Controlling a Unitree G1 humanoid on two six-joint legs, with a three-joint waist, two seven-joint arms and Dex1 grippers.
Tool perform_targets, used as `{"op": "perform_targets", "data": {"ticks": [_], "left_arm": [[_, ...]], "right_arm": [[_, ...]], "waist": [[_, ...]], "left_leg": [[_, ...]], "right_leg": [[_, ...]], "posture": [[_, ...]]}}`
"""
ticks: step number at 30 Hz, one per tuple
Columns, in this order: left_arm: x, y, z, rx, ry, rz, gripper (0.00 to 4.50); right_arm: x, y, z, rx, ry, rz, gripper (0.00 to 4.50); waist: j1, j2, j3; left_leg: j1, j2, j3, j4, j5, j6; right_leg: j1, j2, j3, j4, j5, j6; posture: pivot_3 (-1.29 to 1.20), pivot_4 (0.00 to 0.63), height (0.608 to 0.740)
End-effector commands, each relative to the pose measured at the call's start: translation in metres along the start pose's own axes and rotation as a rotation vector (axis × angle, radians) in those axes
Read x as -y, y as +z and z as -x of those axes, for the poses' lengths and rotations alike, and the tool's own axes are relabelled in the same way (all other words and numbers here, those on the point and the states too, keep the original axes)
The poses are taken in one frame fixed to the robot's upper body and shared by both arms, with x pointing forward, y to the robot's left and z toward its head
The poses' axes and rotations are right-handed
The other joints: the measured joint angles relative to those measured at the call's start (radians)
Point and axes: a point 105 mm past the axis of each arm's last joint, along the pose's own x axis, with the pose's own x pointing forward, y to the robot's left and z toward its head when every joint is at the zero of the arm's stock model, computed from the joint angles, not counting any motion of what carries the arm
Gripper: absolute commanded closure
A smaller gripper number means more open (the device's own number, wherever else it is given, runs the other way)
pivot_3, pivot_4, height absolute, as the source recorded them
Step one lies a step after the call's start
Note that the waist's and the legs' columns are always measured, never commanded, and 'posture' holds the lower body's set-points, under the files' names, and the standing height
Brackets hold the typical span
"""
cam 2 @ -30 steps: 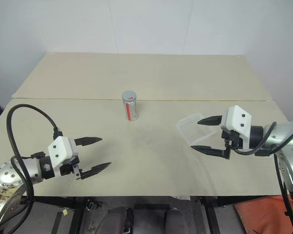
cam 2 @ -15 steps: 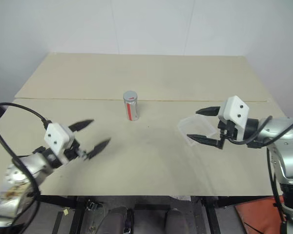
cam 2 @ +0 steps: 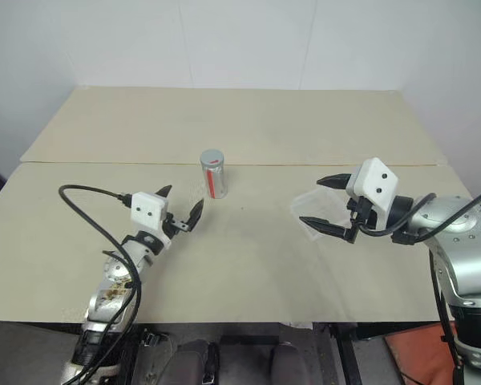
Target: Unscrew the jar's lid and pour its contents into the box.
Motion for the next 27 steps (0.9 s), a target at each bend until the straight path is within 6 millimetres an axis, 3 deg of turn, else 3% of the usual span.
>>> {"op": "perform_targets", "data": {"ticks": [1,12,20,27], "left_arm": [[0.007,0.005,-0.013,0.039,-0.002,-0.020,0.02],[0.025,-0.003,-0.045,0.037,-0.007,0.007,0.02],[0.019,-0.006,-0.059,0.064,0.034,0.043,0.02],[0.025,-0.009,-0.070,0.094,0.022,0.076,0.02]], "right_arm": [[0.003,0.011,0.003,0.020,-0.039,0.042,0.00],[0.001,0.013,0.007,0.012,-0.050,0.042,0.00],[-0.001,0.014,0.012,-0.002,-0.061,0.039,0.00],[0.000,0.014,0.020,-0.020,-0.099,0.046,0.00]], "waist": [[0.000,0.000,0.000],[0.000,0.000,0.000],[0.000,-0.001,0.000],[0.001,-0.001,0.000]], "left_leg": [[0.000,0.000,0.000,0.000,0.000,0.000],[0.000,0.000,0.000,0.000,0.000,0.000],[-0.001,0.000,0.000,0.000,0.000,0.000],[-0.001,-0.001,0.000,0.000,0.000,0.000]], "right_leg": [[0.000,0.000,0.000,0.000,0.000,0.000],[0.000,0.000,0.000,0.000,0.000,0.000],[0.000,0.000,0.000,-0.001,0.000,0.001],[0.000,0.000,0.000,-0.001,0.000,0.001]], "posture": [[0.00,0.150,0.740],[0.00,0.150,0.740],[0.00,0.150,0.740],[0.00,0.150,0.740]]}}
